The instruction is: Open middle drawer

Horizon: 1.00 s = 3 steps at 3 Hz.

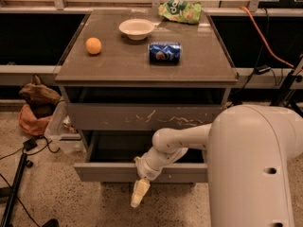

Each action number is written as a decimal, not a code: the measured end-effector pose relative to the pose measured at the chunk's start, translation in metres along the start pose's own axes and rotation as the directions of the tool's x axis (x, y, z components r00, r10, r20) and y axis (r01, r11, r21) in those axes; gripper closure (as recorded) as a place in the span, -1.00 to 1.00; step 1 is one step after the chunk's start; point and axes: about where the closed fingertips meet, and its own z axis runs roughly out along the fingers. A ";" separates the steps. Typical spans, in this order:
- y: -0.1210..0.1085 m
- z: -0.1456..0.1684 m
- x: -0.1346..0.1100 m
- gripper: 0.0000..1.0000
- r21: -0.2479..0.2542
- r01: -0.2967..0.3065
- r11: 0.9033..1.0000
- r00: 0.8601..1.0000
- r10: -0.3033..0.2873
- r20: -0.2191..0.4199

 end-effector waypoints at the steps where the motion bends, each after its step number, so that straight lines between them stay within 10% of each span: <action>1: 0.001 -0.003 -0.002 -1.00 0.000 0.000 1.000 1.000 0.000 0.000; 3: 0.015 -0.006 0.002 -1.00 -0.020 -0.030 0.999 0.999 0.030 0.022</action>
Offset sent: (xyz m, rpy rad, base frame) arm -0.1461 -0.0842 -0.0275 0.1790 0.3306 -0.1949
